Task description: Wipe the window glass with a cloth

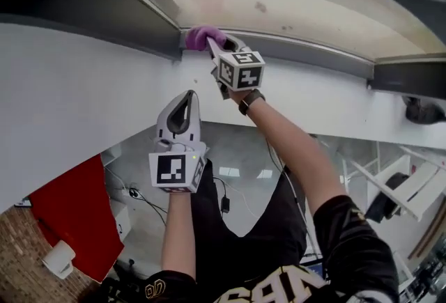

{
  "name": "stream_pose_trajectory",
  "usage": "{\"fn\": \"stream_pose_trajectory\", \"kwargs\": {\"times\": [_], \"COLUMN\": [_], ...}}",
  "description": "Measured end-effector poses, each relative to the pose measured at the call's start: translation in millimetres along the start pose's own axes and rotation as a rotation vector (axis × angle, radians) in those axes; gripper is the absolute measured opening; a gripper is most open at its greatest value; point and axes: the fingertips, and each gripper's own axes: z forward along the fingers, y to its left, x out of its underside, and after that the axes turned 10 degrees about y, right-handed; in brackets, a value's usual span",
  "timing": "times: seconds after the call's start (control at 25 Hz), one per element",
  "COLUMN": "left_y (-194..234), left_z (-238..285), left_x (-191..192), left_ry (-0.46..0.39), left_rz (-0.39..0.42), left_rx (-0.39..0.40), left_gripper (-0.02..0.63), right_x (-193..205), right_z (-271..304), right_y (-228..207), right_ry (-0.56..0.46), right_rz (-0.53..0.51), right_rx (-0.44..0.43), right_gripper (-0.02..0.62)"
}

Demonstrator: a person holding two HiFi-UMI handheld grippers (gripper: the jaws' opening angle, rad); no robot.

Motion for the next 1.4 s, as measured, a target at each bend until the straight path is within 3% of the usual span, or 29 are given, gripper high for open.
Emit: {"fn": "stream_pose_trajectory", "kwargs": {"times": [0.16,0.36,0.52,0.68,0.88,1.04,1.16,1.24,1.32,1.4], "left_y": [39,31,-29,-125,-249,-299,-299,-282,-251,-210], "left_z": [-24,-14,19,62,102,114,116,111,101,90], "left_x": [12,22,21,10,-7,-10,-10,-9,-7,-4], "left_ry": [0.007,0.022,0.033,0.022,0.003,-0.003,-0.001,0.008,0.007,-0.002], "left_rz": [0.008,-0.037,-0.054,-0.032,-0.003,0.009,0.000,-0.007,-0.009,-0.016], "left_rx": [-0.060,-0.047,0.054,0.180,0.331,0.396,0.391,0.365,0.333,0.282], "left_gripper": [0.012,0.012,0.012,0.012,0.012,0.012,0.012,0.012,0.012,0.012], "right_x": [-4,-31,-23,-21,-12,-2,1,14,23,21], "right_z": [78,60,-18,-128,-284,-366,-397,-412,-410,-376], "right_y": [44,0,-84,-194,-350,-438,-469,-482,-478,-442], "right_ry": [0.027,-0.035,-0.027,-0.043,-0.134,-0.167,-0.194,-0.263,-0.313,-0.277], "right_rz": [0.045,0.116,0.168,0.196,0.328,0.432,0.487,0.619,0.701,0.639], "right_rx": [-0.046,0.038,0.121,0.233,0.486,0.695,0.807,0.868,0.880,0.826], "right_gripper": [0.080,0.080,0.080,0.080,0.080,0.080,0.080,0.078,0.078,0.078]}}
